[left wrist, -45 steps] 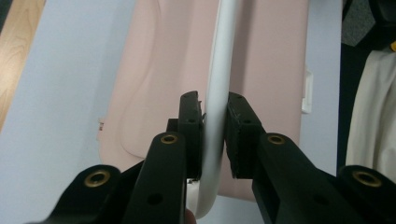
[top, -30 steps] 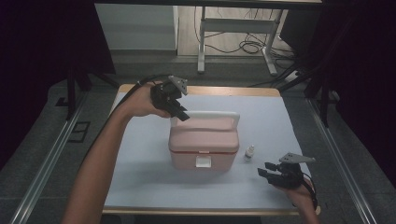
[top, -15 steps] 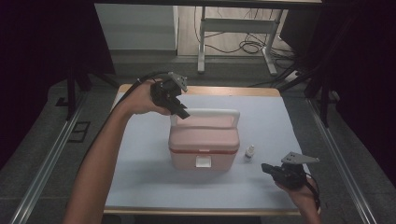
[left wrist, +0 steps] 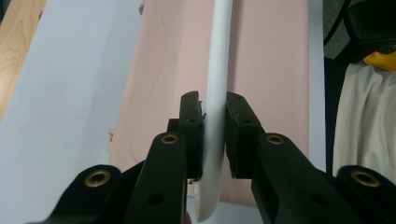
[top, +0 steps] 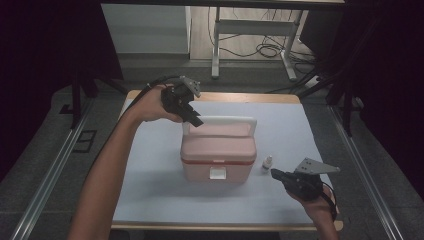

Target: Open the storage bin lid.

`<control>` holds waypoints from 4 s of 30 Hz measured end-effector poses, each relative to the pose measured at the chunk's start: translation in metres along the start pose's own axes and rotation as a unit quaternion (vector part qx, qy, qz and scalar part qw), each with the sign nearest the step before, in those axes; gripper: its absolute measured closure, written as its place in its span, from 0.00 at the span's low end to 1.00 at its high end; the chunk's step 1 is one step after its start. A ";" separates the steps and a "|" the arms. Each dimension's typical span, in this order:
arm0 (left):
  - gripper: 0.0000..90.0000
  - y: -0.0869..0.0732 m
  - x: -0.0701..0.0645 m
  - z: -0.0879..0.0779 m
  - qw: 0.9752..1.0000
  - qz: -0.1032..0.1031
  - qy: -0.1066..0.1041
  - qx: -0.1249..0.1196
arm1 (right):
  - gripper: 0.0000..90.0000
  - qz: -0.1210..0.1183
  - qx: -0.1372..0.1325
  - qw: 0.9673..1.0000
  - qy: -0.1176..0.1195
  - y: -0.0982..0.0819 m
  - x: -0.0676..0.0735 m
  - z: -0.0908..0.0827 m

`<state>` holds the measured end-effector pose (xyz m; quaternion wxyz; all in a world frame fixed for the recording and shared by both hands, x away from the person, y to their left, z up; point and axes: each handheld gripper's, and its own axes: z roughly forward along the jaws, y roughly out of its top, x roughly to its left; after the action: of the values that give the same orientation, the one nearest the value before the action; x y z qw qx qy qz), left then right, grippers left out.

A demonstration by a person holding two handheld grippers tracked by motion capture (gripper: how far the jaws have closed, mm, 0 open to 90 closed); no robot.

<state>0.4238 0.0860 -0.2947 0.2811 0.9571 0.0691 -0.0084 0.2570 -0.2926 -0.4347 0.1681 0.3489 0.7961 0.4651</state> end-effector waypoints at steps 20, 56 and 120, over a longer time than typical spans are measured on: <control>0.88 0.000 0.006 -0.002 1.000 -0.003 -0.012 -0.005 | 1.00 -0.026 -0.038 0.999 0.015 0.032 0.026 0.026; 0.62 -0.005 0.002 -0.011 0.999 -0.005 0.034 -0.033 | 1.00 -0.024 -0.067 0.997 -0.008 0.033 0.038 0.040; 1.00 -0.172 -0.098 0.022 0.970 -0.127 0.119 -0.172 | 1.00 -0.024 -0.064 0.997 -0.022 0.033 0.038 0.036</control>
<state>0.3034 0.2046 -0.4000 0.4282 0.8718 0.2236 0.0816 0.2649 -0.2321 -0.4223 0.2186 0.3283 0.7691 0.5029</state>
